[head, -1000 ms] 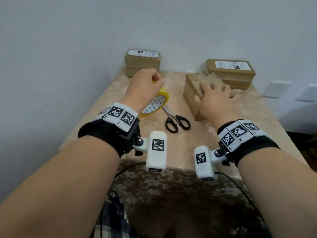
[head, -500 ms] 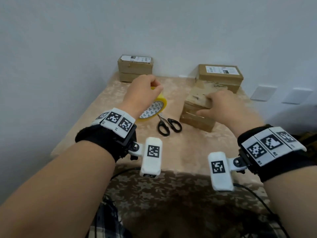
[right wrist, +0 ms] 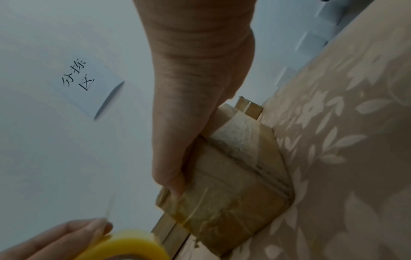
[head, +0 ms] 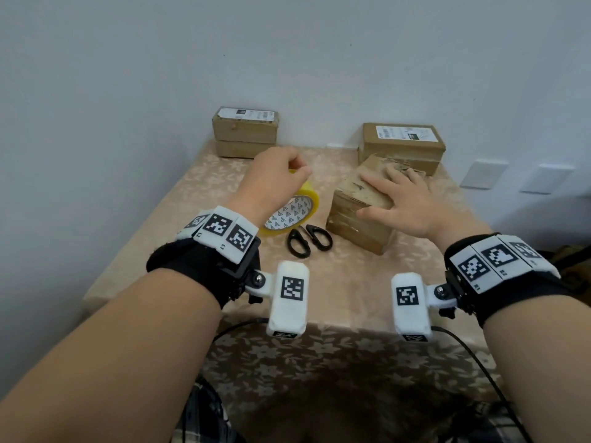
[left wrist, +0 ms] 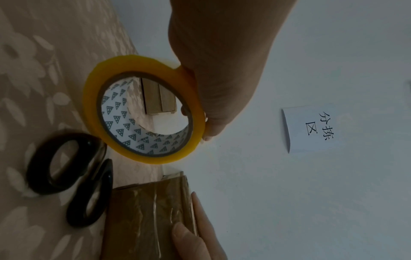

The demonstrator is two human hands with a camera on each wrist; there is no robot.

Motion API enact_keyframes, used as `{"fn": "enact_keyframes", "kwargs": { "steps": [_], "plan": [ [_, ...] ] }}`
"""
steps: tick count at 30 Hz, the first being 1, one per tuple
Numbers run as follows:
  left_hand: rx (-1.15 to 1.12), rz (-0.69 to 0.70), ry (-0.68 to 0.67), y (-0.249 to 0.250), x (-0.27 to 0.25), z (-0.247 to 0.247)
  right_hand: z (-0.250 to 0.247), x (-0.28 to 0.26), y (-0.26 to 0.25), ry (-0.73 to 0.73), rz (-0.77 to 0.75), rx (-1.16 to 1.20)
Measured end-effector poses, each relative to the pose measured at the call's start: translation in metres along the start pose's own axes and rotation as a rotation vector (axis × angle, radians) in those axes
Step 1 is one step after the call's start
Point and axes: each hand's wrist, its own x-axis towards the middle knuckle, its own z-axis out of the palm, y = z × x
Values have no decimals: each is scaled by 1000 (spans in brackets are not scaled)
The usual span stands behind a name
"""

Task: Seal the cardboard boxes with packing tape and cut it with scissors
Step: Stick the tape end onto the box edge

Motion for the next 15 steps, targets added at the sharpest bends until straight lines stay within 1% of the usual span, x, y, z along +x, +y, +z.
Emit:
{"fn": "enact_keyframes", "kwargs": {
  "steps": [3, 5, 7, 10, 12, 13, 14, 15],
  "plan": [
    [12, 7, -12, 0, 0, 0, 5, 0, -10, 30, 70, 42],
    [18, 5, -18, 0, 0, 1, 9, -1, -22, 66, 167, 50],
    [25, 6, -20, 2, 1, 1, 9, -2, -37, 79, 272, -9],
    [23, 25, -17, 4, 1, 3, 4, 2, -53, -25, 368, -93],
    [23, 39, -9, 4, 1, 3, -2, 4, -56, -58, 392, -85],
    [22, 46, -8, 4, 1, 2, -4, 5, -56, -31, 386, -97],
    [23, 54, -10, 4, 1, 1, -6, 3, -56, 41, 343, -109],
    [24, 63, -16, 3, 1, 1, -8, 2, -56, 145, 262, -81]
  ]
}}
